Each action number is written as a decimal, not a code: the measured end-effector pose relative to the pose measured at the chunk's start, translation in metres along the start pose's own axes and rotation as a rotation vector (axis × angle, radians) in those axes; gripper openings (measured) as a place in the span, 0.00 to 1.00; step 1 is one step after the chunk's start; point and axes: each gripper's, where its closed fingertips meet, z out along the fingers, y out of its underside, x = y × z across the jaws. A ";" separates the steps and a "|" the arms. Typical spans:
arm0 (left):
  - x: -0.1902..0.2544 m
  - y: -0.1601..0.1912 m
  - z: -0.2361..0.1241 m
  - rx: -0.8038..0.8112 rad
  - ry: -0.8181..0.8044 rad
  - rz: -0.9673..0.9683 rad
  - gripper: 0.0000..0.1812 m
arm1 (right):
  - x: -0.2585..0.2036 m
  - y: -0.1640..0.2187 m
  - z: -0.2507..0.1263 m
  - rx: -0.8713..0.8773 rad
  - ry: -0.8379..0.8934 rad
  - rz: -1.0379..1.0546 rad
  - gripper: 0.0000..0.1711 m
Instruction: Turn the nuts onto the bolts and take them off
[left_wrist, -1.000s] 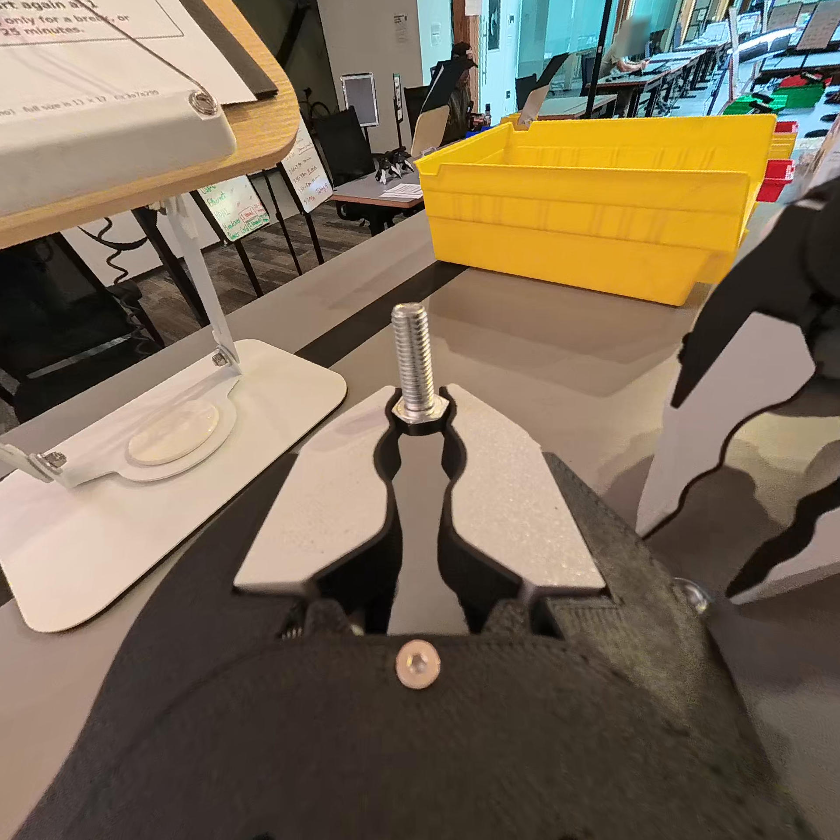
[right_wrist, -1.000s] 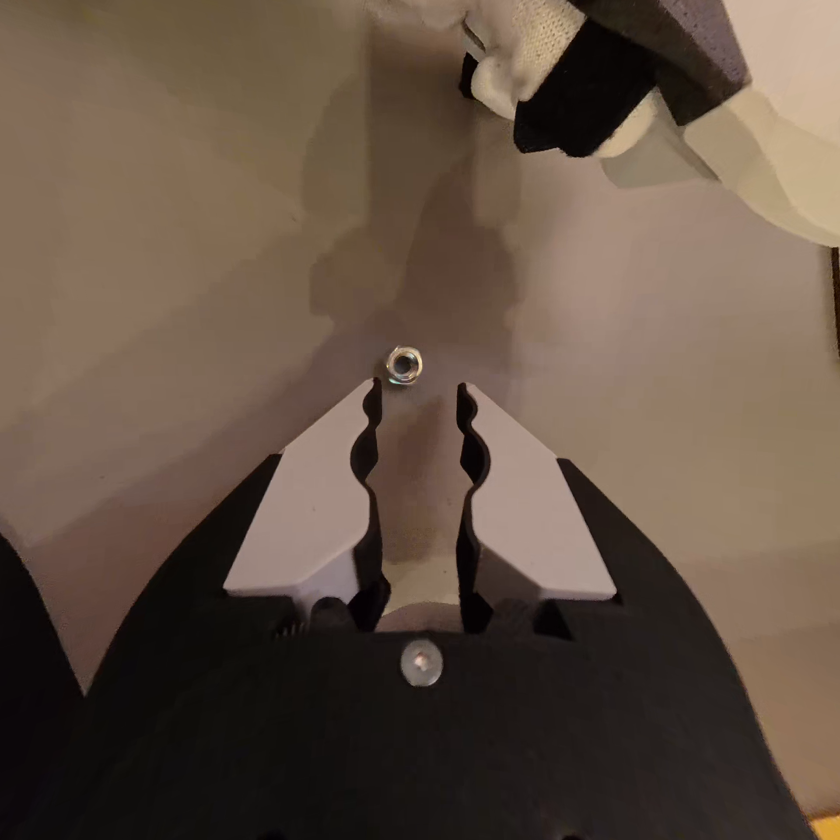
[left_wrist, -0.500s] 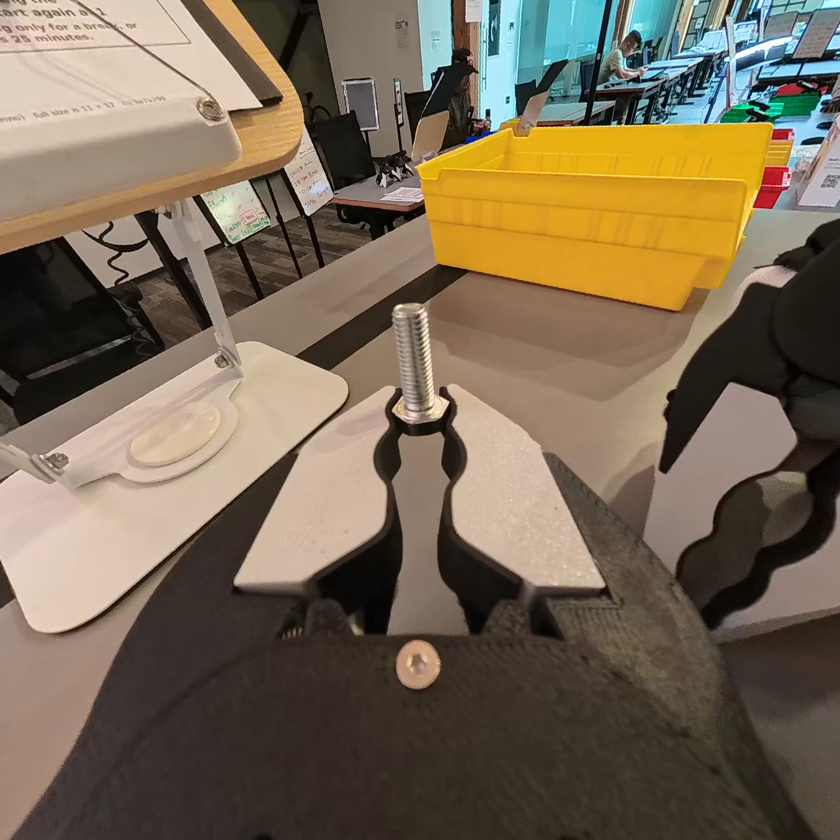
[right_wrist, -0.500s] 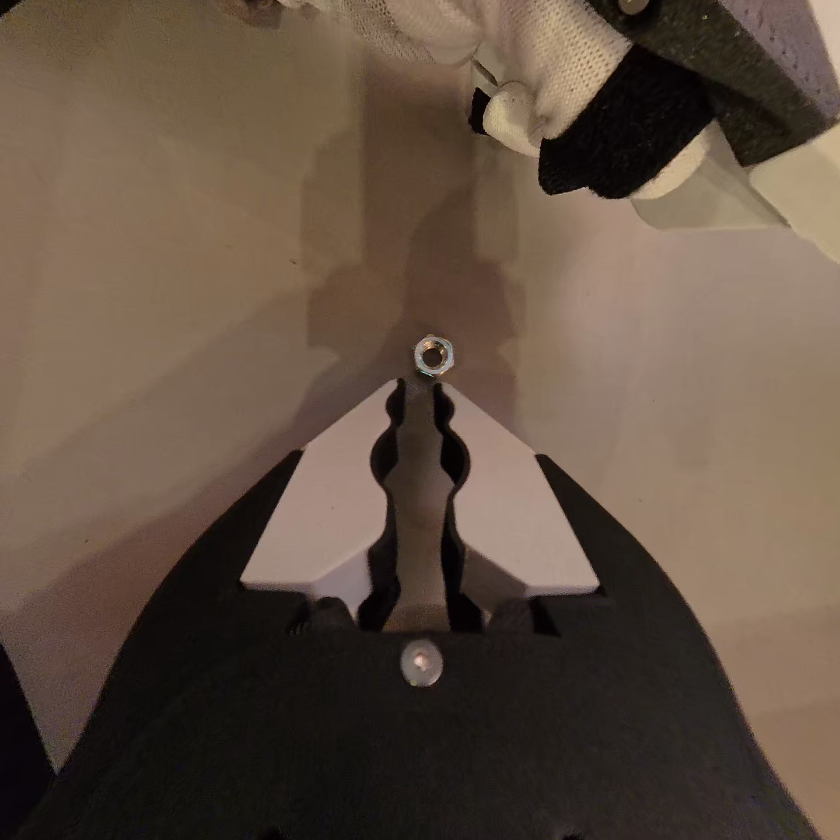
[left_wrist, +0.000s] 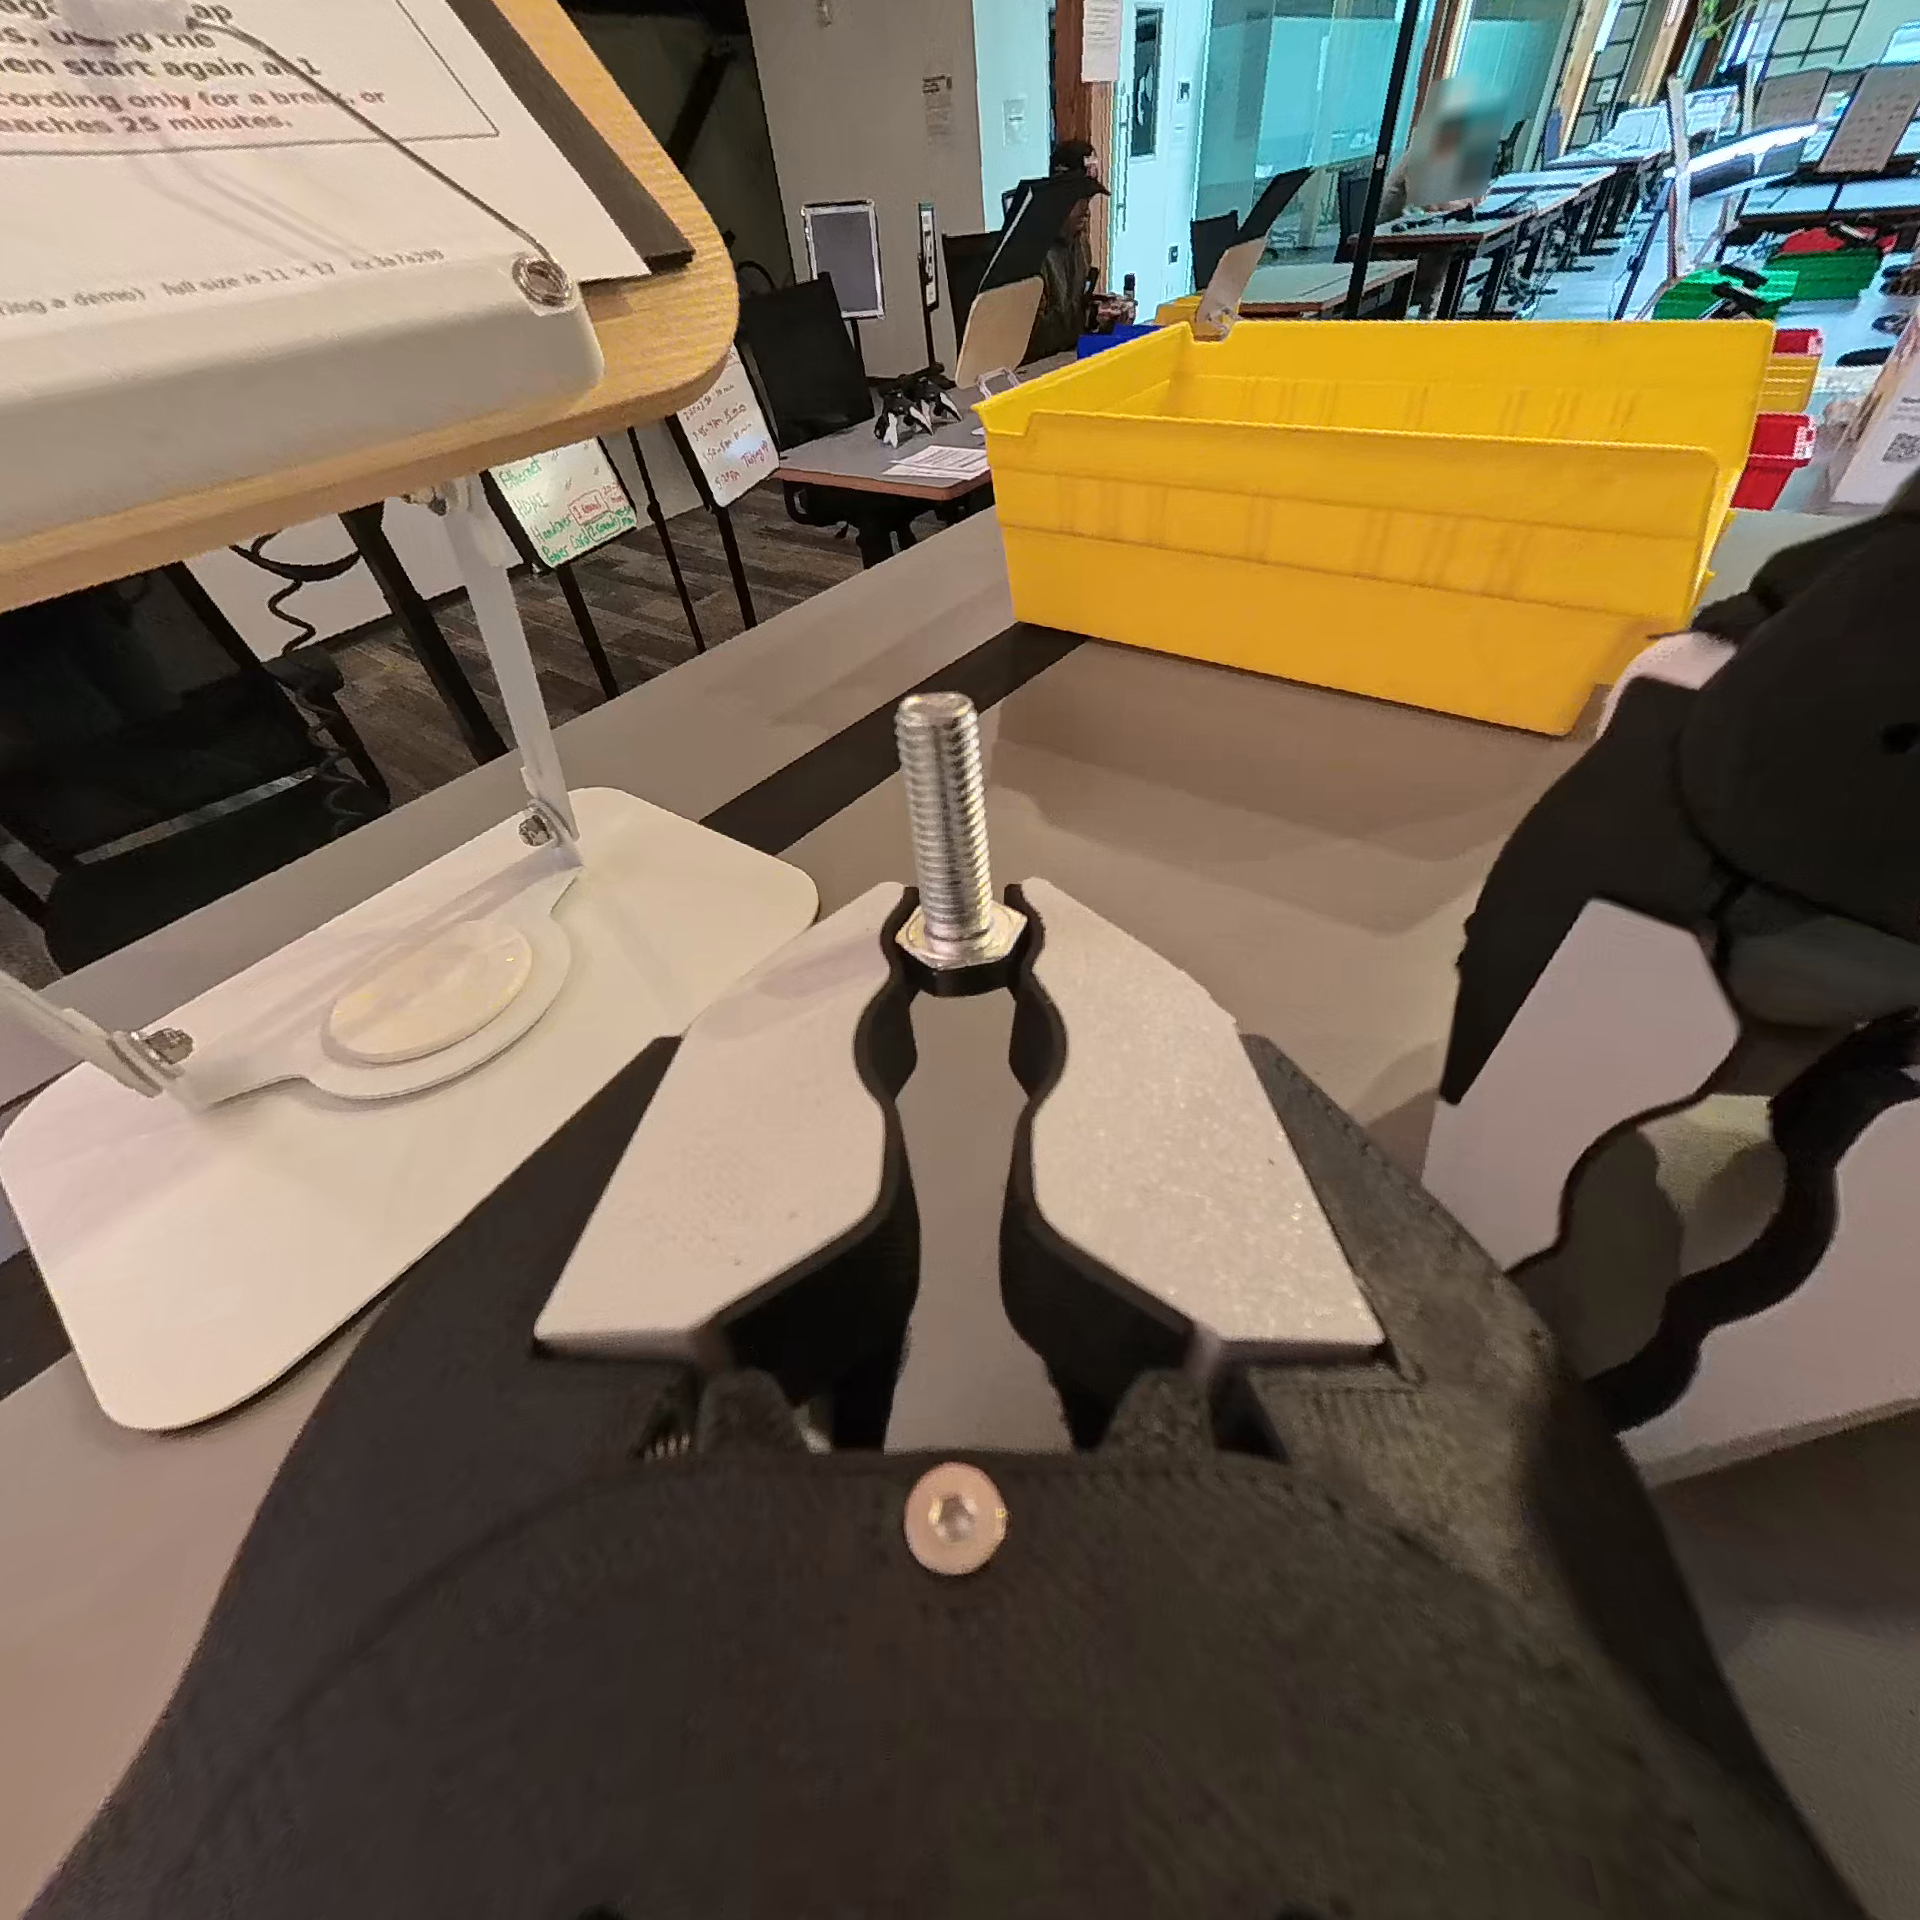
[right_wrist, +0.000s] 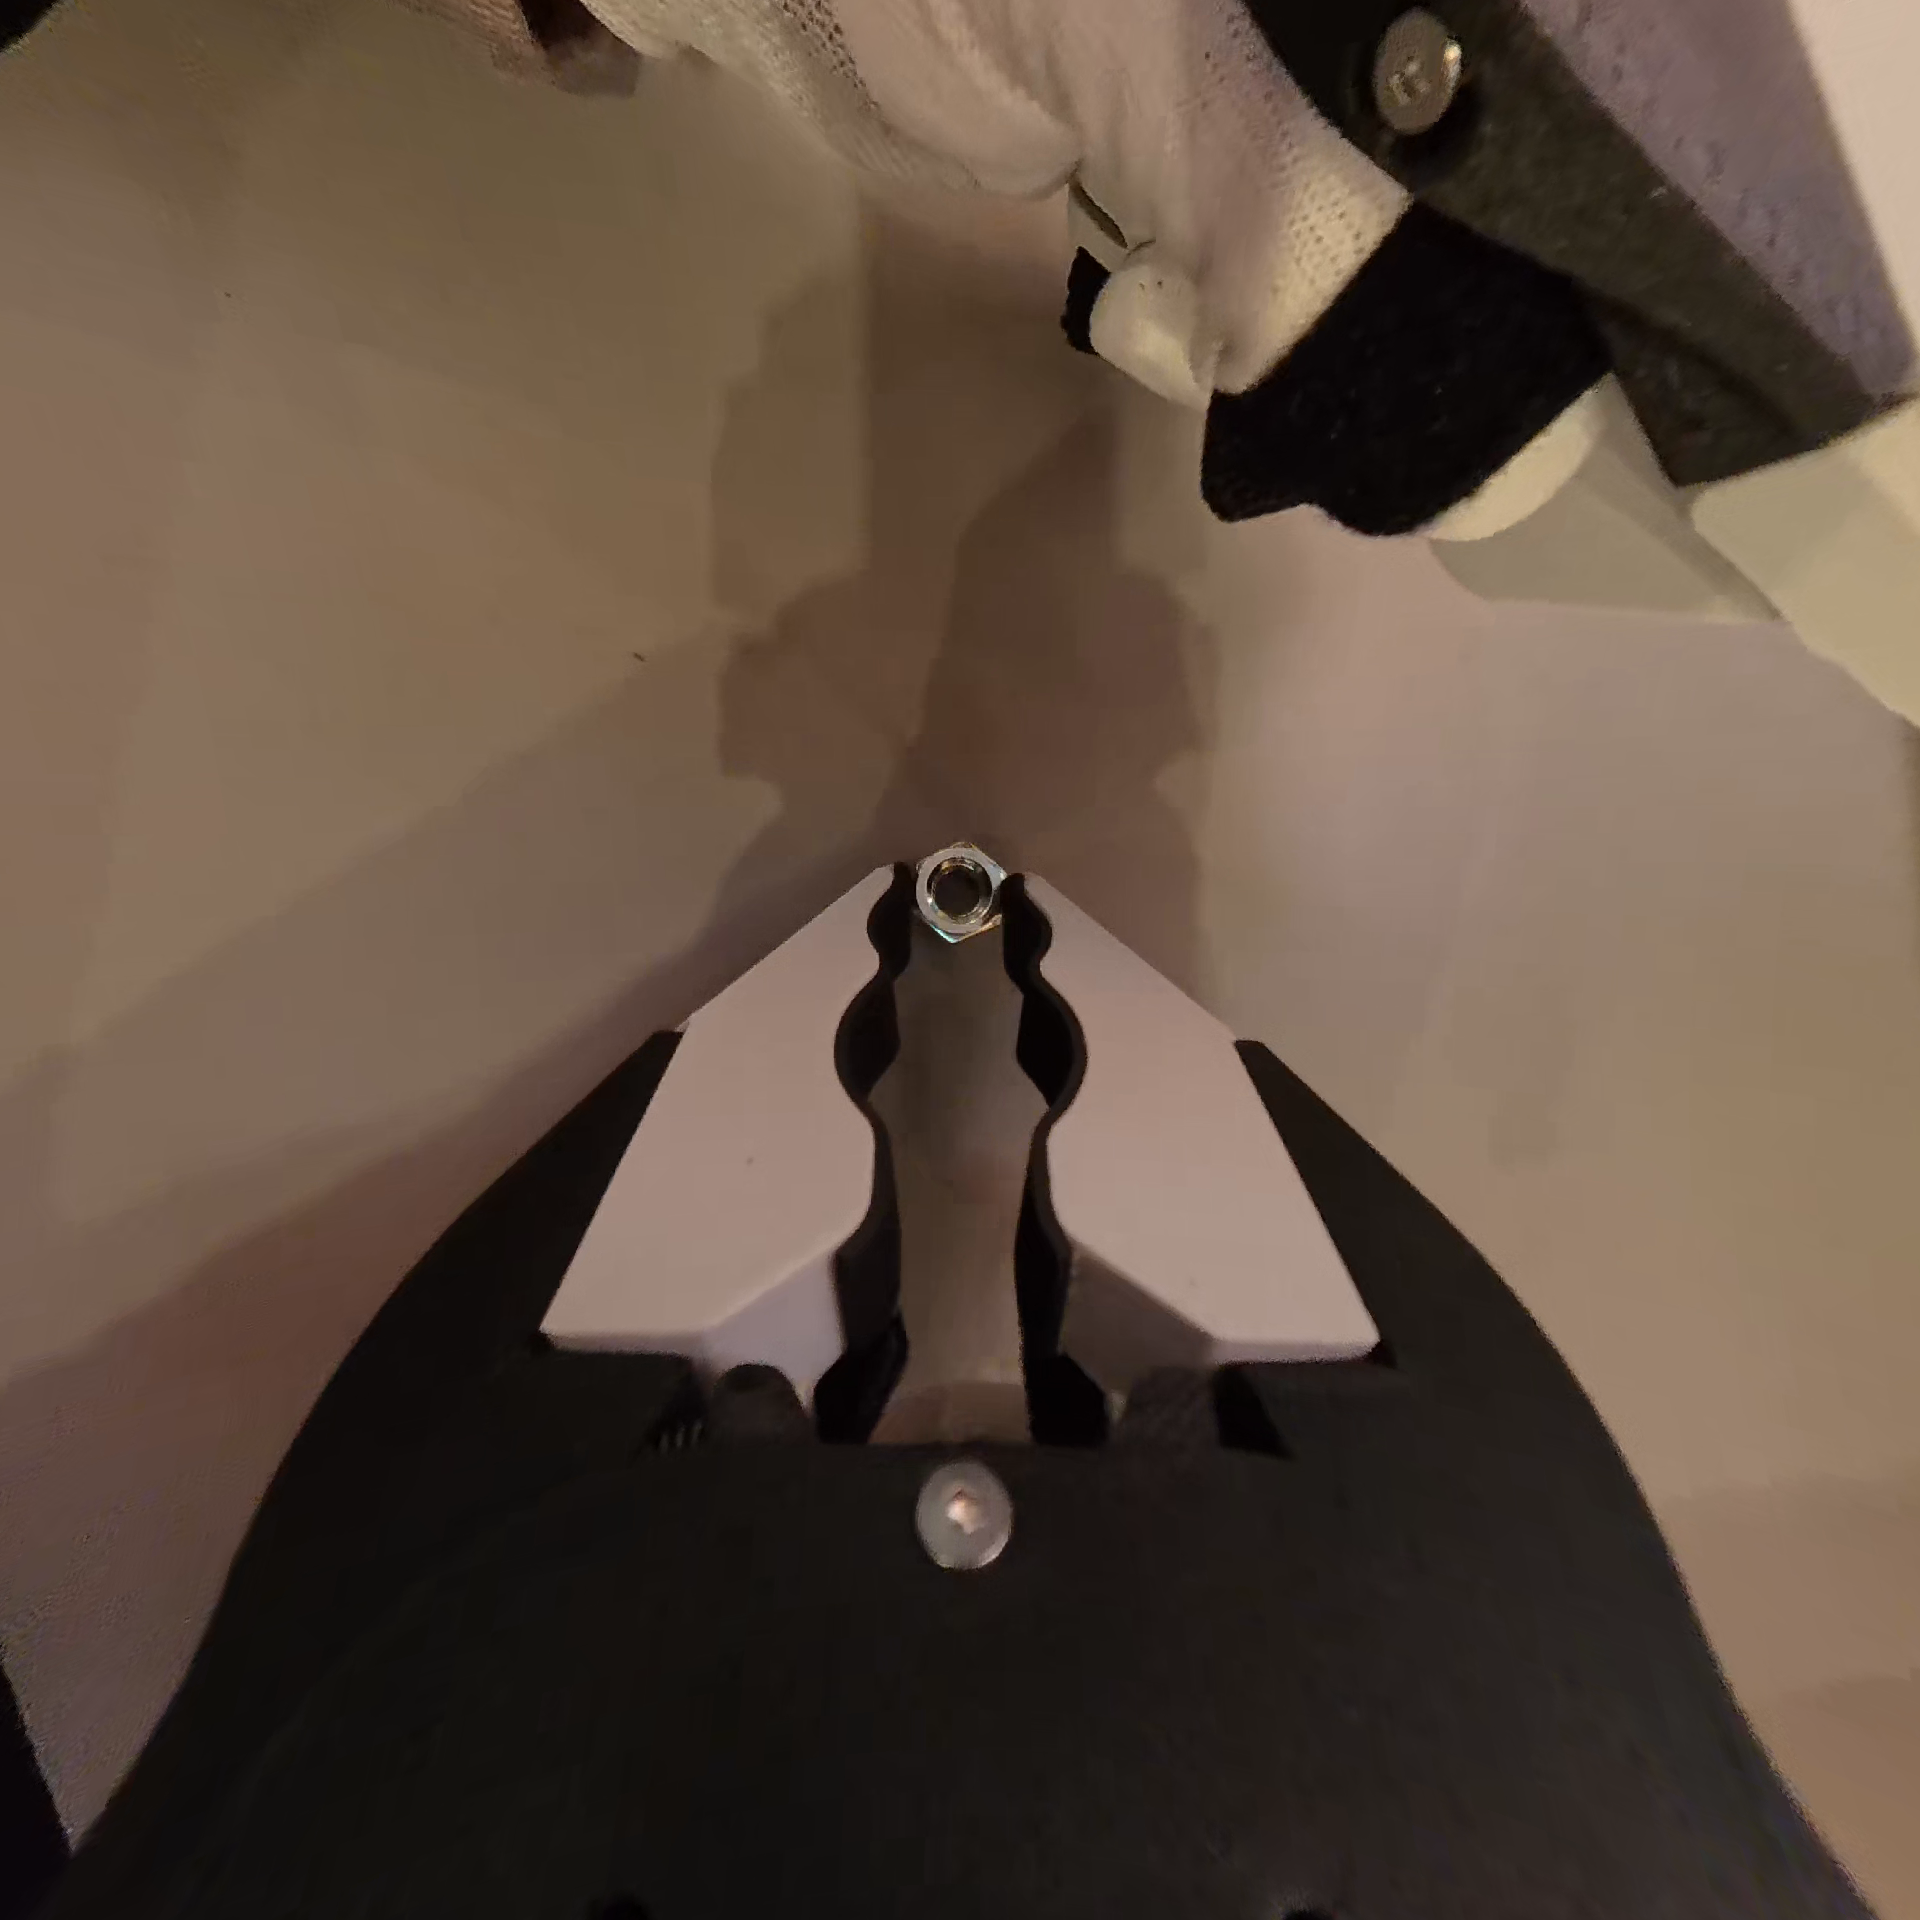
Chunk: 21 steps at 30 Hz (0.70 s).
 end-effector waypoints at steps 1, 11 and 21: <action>0.000 0.000 0.000 0.002 0.000 -0.001 0.08 | 0.000 -0.003 -0.005 0.021 -0.003 0.000 0.09; 0.035 -0.017 -0.003 0.099 0.148 0.037 0.08 | 0.053 -0.066 -0.132 0.249 0.156 -0.133 0.09; 0.072 -0.020 -0.005 0.112 0.254 0.135 0.08 | 0.049 -0.070 -0.131 0.151 0.057 -0.243 0.09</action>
